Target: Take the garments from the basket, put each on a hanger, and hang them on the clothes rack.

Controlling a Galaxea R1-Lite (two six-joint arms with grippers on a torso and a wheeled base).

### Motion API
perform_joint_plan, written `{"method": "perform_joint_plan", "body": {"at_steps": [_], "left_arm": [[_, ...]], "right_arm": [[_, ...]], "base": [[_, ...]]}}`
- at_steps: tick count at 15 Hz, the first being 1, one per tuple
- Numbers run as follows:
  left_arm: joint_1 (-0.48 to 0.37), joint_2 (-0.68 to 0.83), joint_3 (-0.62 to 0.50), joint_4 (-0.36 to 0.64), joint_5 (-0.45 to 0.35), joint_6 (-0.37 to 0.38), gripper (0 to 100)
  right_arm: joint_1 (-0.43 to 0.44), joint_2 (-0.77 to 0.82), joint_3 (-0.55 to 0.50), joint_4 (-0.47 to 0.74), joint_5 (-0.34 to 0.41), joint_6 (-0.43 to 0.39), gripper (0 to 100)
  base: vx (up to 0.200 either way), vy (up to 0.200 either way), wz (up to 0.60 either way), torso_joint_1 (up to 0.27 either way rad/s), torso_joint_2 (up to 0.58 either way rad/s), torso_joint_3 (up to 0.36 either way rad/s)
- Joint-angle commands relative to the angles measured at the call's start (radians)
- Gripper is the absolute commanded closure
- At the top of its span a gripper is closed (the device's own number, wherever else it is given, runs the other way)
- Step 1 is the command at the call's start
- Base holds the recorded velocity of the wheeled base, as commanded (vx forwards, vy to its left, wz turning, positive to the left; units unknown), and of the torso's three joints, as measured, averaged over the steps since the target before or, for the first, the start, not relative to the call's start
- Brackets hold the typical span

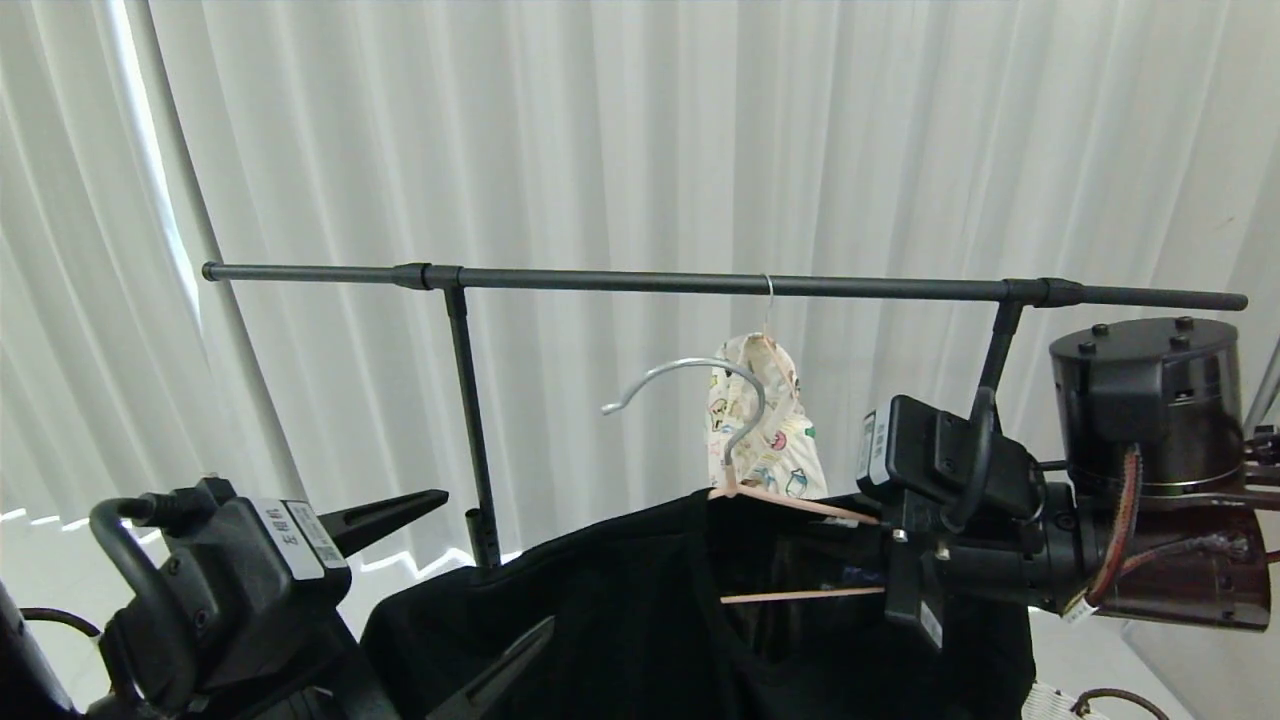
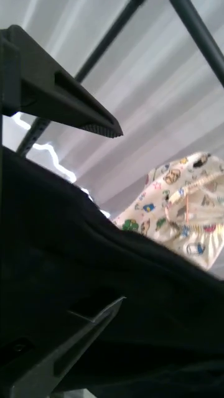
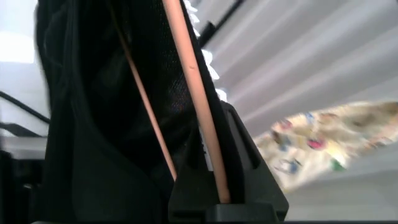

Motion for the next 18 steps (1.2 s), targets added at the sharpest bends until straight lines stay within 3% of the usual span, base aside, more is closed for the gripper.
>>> {"method": "perform_joint_plan", "body": {"at_steps": [1, 5, 8, 11, 13, 14, 16, 18], "left_arm": [[0.052, -0.027, 0.006, -0.001, 0.001, -0.001, 0], [0.106, -0.107, 0.147, 0.001, -0.001, 0.010, 0], [0.141, -0.064, 0.216, 0.007, -0.004, 0.013, 0], [0.201, 0.134, 0.130, 0.002, -0.002, 0.003, 0], [0.240, 0.189, 0.074, 0.002, -0.002, 0.001, 0], [0.247, 0.206, 0.052, 0.002, -0.006, -0.001, 100], [0.247, 0.202, 0.061, 0.002, -0.006, 0.001, 100], [0.301, 0.205, 0.084, 0.002, 0.008, 0.001, 100]], "right_arm": [[-0.059, -0.052, 0.054, -0.001, 0.004, -0.024, 100], [-0.162, -0.126, 0.126, -0.001, 0.004, -0.024, 100], [-0.171, -0.166, 0.129, 0.000, 0.004, -0.024, 100], [-0.134, -0.193, 0.131, 0.000, 0.002, -0.029, 100], [-0.106, -0.206, 0.131, 0.002, -0.002, -0.030, 100], [-0.102, -0.210, 0.129, 0.002, -0.004, -0.030, 100], [-0.103, -0.216, 0.131, 0.002, -0.007, -0.029, 100], [-0.109, -0.222, 0.154, 0.000, -0.008, -0.027, 100]], "base": [[0.000, 0.000, 0.00, 0.000, 0.00, 0.000], [0.000, 0.000, 0.00, 0.000, 0.00, 0.000], [0.000, 0.000, 0.00, 0.000, 0.00, 0.000], [0.000, 0.000, 0.00, 0.000, 0.00, 0.000], [0.000, 0.000, 0.00, 0.000, 0.00, 0.000], [0.000, 0.000, 0.00, 0.000, 0.00, 0.000], [0.000, 0.000, 0.00, 0.000, 0.00, 0.000], [0.000, 0.000, 0.00, 0.000, 0.00, 0.000]]}}
